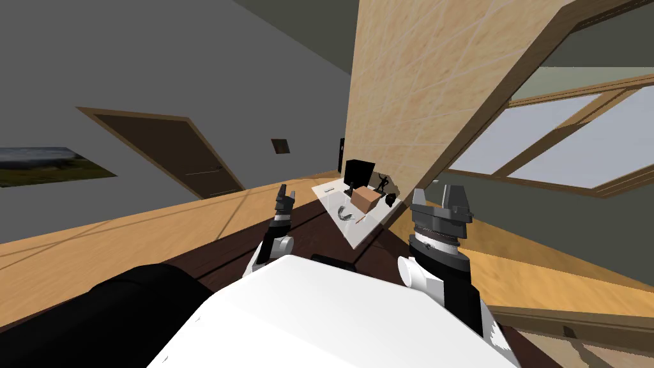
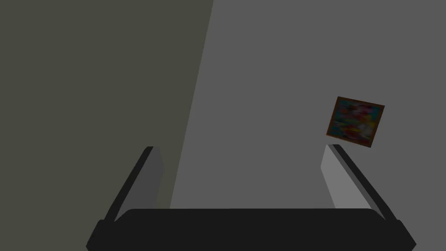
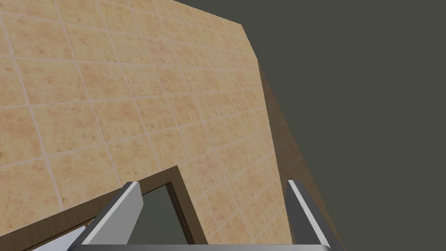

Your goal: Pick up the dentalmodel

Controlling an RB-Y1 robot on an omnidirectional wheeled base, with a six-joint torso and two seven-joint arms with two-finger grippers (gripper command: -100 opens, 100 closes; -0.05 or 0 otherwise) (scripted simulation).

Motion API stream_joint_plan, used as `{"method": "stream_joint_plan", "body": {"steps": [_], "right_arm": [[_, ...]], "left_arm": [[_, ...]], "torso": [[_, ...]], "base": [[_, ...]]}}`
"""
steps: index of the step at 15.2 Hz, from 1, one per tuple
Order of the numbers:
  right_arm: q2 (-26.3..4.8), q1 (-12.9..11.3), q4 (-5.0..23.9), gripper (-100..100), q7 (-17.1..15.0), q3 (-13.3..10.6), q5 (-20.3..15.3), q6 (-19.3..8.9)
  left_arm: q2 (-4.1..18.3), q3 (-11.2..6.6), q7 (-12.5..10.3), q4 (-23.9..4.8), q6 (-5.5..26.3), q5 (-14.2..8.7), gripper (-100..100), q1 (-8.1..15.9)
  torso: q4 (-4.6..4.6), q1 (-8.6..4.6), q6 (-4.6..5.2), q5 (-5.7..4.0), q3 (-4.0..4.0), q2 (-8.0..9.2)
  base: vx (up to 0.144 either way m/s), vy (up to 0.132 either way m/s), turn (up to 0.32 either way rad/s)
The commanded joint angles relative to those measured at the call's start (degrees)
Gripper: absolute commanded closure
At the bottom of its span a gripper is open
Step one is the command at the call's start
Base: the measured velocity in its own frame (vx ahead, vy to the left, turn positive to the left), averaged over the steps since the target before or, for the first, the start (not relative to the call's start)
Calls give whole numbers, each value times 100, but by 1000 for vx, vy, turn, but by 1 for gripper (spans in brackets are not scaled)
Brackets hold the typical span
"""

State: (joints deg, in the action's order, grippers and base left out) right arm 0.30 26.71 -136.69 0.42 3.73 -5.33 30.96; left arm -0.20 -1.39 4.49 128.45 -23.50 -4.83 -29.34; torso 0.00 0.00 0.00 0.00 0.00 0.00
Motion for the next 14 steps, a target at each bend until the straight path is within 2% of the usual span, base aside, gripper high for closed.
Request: {"method": "stream_joint_plan", "body": {"steps": [1,3,4,8,11,12,13,14], "right_arm": [[0,0,0,0,0,0,0,0],[1,-1,0,0,0,-1,0,0],[1,-1,0,0,0,-1,0,0],[2,-1,0,0,0,-2,0,0],[2,-1,0,0,0,-2,0,0],[2,-1,0,0,0,-2,0,0],[2,-1,0,0,0,-2,0,0],[1,-1,0,0,0,-1,0,0]], "left_arm": [[193,-24,-6,-52,46,-1,-100,27],[467,-80,-22,-175,154,-4,-100,91],[476,-80,-22,-175,154,-4,-100,91],[1014,-274,-76,-610,536,-16,-100,315],[1137,-337,-93,-754,661,-20,-100,387],[1255,-405,-113,-910,797,-26,-100,466],[1255,-405,-113,-910,797,-26,-100,466],[1368,-477,-133,-1077,932,-32,-100,549]], "torso": [[0,0,0,0,0,0],[3,-24,1,-4,9,18],[5,-40,2,-8,15,27],[7,-70,2,-15,19,34],[6,-70,2,-15,16,28],[5,-61,1,-14,14,23],[4,-58,1,-13,10,18],[3,-54,1,-12,8,14]], "base": [[-28,-38,-39],[-79,-108,-67],[-81,-139,-34],[-77,-167,-51],[-51,-150,-31],[-25,-128,-37],[-18,-121,-33],[-21,-123,-50]]}}
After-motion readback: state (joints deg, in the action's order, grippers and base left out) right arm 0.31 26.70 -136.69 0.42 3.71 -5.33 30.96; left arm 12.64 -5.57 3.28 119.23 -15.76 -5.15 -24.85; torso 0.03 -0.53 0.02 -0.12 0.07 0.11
